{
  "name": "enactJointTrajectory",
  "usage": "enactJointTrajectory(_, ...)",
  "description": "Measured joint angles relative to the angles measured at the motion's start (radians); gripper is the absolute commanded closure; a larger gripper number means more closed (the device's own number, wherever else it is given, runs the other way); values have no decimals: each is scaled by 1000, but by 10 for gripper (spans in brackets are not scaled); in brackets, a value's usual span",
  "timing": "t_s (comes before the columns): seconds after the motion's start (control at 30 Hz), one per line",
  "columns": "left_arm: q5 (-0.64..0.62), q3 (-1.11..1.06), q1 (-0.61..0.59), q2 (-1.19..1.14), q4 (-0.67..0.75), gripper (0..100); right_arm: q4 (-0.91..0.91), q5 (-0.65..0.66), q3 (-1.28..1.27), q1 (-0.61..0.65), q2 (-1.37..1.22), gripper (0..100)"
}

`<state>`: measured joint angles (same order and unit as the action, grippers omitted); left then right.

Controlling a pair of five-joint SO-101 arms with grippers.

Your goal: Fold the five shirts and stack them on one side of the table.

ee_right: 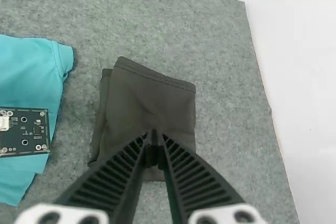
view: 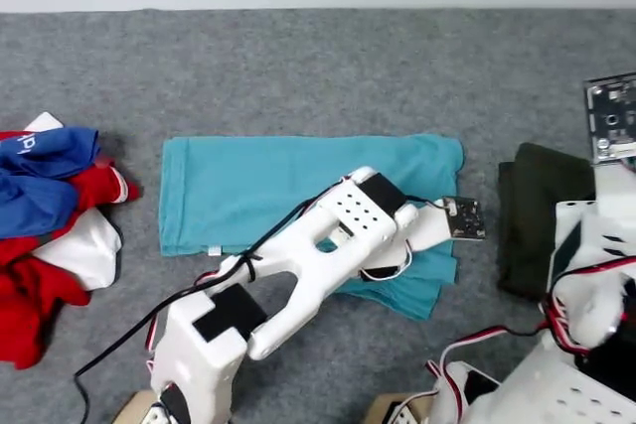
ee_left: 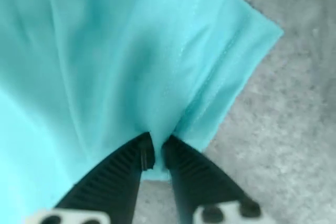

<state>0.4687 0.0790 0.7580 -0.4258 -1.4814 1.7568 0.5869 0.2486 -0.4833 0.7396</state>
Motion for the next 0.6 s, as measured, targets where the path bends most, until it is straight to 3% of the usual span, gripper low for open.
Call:
enactJointTrajectory(0.37,64,0,0,2,-78,900,0,0,0,0,0,989)
enactJointTrajectory(0.6,71,0,0,2,-15,896,0,0,0,0,0,989)
